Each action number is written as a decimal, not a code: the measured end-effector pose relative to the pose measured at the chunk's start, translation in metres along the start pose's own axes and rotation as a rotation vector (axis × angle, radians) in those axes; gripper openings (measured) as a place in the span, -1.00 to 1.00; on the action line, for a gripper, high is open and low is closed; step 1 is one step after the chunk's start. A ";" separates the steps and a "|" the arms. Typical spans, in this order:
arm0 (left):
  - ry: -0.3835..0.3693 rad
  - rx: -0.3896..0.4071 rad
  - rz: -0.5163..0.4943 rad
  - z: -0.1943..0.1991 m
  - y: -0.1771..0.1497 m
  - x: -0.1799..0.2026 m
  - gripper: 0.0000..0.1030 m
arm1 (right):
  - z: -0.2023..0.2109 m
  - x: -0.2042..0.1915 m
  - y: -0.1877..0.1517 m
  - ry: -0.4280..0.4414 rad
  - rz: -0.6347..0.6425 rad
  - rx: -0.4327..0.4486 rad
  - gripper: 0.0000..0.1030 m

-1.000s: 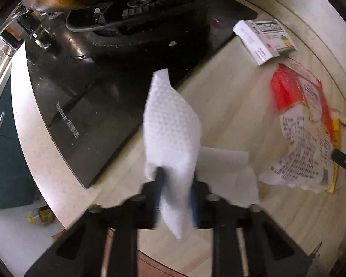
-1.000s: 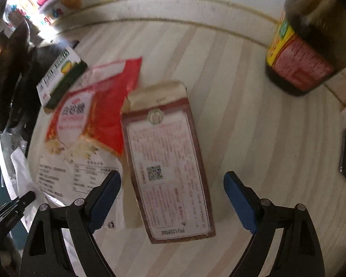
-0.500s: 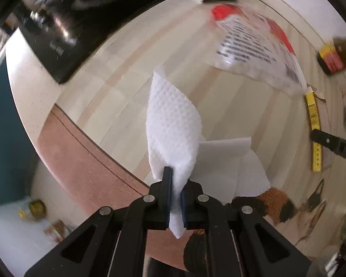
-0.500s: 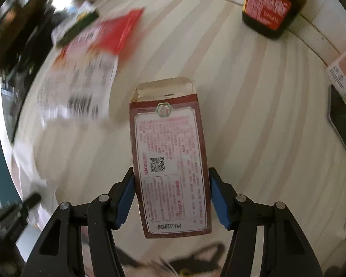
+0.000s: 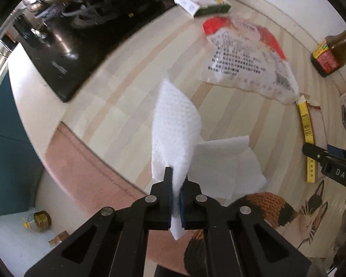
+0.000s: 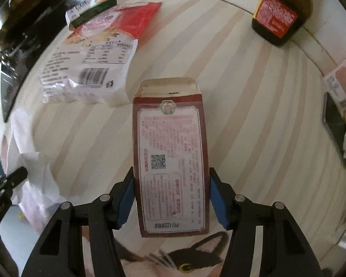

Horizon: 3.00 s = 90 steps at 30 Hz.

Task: Collect trash
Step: 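Lift the paper towel and brown-red box and turn toward the bin, then open both tools over the bin to drop the towel and box, then swing both open tools back up toward the counter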

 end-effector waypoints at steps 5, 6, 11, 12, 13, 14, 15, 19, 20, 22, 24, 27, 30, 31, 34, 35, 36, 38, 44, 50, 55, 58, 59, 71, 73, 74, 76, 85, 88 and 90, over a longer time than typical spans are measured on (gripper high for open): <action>-0.004 0.096 0.023 0.048 -0.012 -0.006 -0.97 | 0.032 -0.014 -0.005 0.046 0.000 0.052 0.17; 0.000 0.120 0.027 0.059 -0.013 -0.012 -0.97 | 0.044 -0.023 -0.007 0.065 0.008 0.071 0.17; 0.010 0.211 0.068 0.109 -0.024 -0.034 -0.97 | 0.085 -0.057 -0.010 0.137 0.058 0.125 0.17; 0.013 0.232 0.082 0.122 -0.029 -0.040 -0.97 | 0.097 -0.068 -0.012 0.157 0.069 0.136 0.17; 0.014 0.243 0.088 0.128 -0.029 -0.050 -0.97 | 0.109 -0.079 -0.013 0.178 0.084 0.150 0.17; 0.019 0.263 0.100 0.140 -0.034 -0.060 -0.97 | 0.116 -0.089 -0.006 0.196 0.098 0.162 0.17; 0.023 0.275 0.109 0.148 -0.038 -0.068 -0.97 | 0.122 -0.099 0.000 0.215 0.112 0.174 0.17; 0.052 0.324 0.169 0.177 -0.061 -0.105 -0.97 | 0.155 -0.142 -0.005 0.286 0.167 0.209 0.17; 0.059 0.334 0.201 0.185 -0.071 -0.120 -0.97 | 0.165 -0.158 -0.010 0.311 0.190 0.216 0.17; 0.085 0.351 0.255 0.195 -0.090 -0.147 -0.97 | 0.175 -0.185 -0.018 0.349 0.226 0.218 0.17; 0.107 0.359 0.319 0.201 -0.111 -0.175 -0.97 | 0.186 -0.215 -0.031 0.381 0.271 0.213 0.17; 0.125 0.356 0.427 0.202 -0.150 -0.218 -0.97 | 0.190 -0.259 -0.053 0.420 0.334 0.189 0.17; 0.137 0.342 0.529 0.193 -0.188 -0.258 -0.97 | 0.187 -0.309 -0.082 0.444 0.423 0.155 0.17; 0.140 0.338 0.551 0.190 -0.195 -0.265 -0.97 | 0.184 -0.320 -0.089 0.447 0.444 0.147 0.17; 0.132 0.314 0.641 0.170 -0.230 -0.300 -0.97 | 0.166 -0.367 -0.120 0.448 0.526 0.116 0.17; 0.132 0.299 0.674 0.159 -0.244 -0.313 -0.97 | 0.157 -0.381 -0.130 0.449 0.550 0.103 0.17; 0.122 0.281 0.706 0.143 -0.258 -0.326 -0.97 | 0.144 -0.399 -0.143 0.446 0.577 0.087 0.17; 0.112 0.252 0.757 0.114 -0.281 -0.345 -0.97 | 0.116 -0.426 -0.165 0.437 0.619 0.057 0.17; 0.075 0.150 0.898 0.004 -0.346 -0.399 -0.97 | -0.002 -0.492 -0.223 0.415 0.705 -0.064 0.17; 0.045 0.045 0.981 -0.100 -0.395 -0.436 -0.96 | -0.126 -0.529 -0.273 0.376 0.779 -0.214 0.17; -0.008 -0.002 1.018 -0.150 -0.411 -0.456 -0.86 | -0.199 -0.554 -0.294 0.337 0.845 -0.293 0.18; 0.006 -0.043 1.034 -0.171 -0.420 -0.465 -0.81 | -0.226 -0.566 -0.300 0.330 0.864 -0.323 0.21; 0.015 -0.049 1.033 -0.174 -0.421 -0.467 -0.43 | -0.231 -0.572 -0.300 0.324 0.870 -0.324 0.38; 0.146 -0.013 1.036 -0.150 -0.435 -0.487 1.00 | -0.240 -0.585 -0.288 0.214 0.892 -0.212 0.74; 0.161 -0.008 1.033 -0.142 -0.437 -0.487 1.00 | -0.229 -0.582 -0.284 0.186 0.900 -0.172 0.74; 0.165 -0.004 1.034 -0.134 -0.438 -0.486 1.00 | -0.220 -0.579 -0.282 0.172 0.905 -0.151 0.74; 0.172 0.004 1.036 -0.121 -0.437 -0.480 1.00 | -0.204 -0.574 -0.277 0.148 0.920 -0.108 0.75; 0.190 0.077 1.006 -0.041 -0.422 -0.426 1.00 | -0.094 -0.532 -0.253 0.121 0.942 0.072 0.75; 0.189 0.121 0.972 -0.001 -0.410 -0.400 1.00 | -0.045 -0.511 -0.249 0.163 0.949 0.096 0.75; 0.182 0.147 0.958 0.023 -0.402 -0.385 1.00 | -0.015 -0.498 -0.247 0.188 0.949 0.105 0.75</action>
Point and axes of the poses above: each gripper's, at about its wrist camera, not at the fingertips, and z roughly against the way its jaws point, x to its right, y to its top, the point moved 6 cm from there along -z, roughly the way its jaws point, and after that the axes turned 13 degrees about -y, right-handed, at the moved point
